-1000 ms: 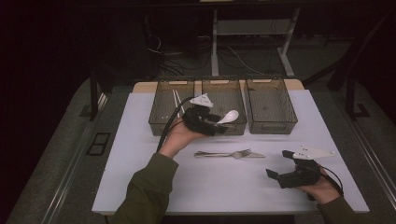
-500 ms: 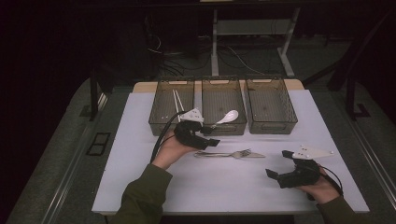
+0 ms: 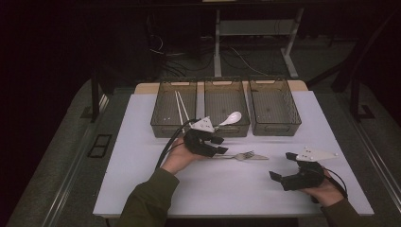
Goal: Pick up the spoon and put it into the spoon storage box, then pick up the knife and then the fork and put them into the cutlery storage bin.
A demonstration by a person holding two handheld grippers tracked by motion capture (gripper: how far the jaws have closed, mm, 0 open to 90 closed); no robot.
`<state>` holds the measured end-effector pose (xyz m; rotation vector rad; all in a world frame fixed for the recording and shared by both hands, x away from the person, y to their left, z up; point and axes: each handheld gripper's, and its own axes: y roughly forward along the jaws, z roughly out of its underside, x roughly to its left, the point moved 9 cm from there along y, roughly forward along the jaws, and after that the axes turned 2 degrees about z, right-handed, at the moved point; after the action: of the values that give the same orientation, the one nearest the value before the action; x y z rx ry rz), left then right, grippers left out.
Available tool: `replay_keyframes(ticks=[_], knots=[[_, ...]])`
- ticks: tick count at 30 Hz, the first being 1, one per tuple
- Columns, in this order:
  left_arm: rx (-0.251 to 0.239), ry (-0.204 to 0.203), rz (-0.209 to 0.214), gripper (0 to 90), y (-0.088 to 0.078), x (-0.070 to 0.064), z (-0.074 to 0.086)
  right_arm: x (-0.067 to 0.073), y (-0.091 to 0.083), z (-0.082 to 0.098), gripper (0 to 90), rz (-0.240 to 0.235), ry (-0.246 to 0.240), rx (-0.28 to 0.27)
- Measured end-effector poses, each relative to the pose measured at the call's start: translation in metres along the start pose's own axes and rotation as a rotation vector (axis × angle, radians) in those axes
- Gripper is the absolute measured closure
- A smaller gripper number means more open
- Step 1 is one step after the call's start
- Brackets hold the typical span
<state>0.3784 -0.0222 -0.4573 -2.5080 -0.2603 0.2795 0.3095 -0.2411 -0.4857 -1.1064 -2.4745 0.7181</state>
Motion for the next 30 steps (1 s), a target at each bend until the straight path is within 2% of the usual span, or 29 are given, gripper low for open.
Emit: replay_keyframes(ticks=[10,18,30], knots=[[0.022,0.003,0.019,68.1,0.017,0.0,0.004,0.0,0.0,0.0,1.4,-0.001,-0.001,-0.001],[0.05,-0.001,0.043,69.3,0.033,0.002,0.009,-0.001,0.001,0.0,1.4,-0.003,-0.001,0.002],[0.143,0.02,0.049,71.4,0.046,0.004,0.024,-0.001,0.0,0.001,1.5,-0.002,-0.006,-0.003]])
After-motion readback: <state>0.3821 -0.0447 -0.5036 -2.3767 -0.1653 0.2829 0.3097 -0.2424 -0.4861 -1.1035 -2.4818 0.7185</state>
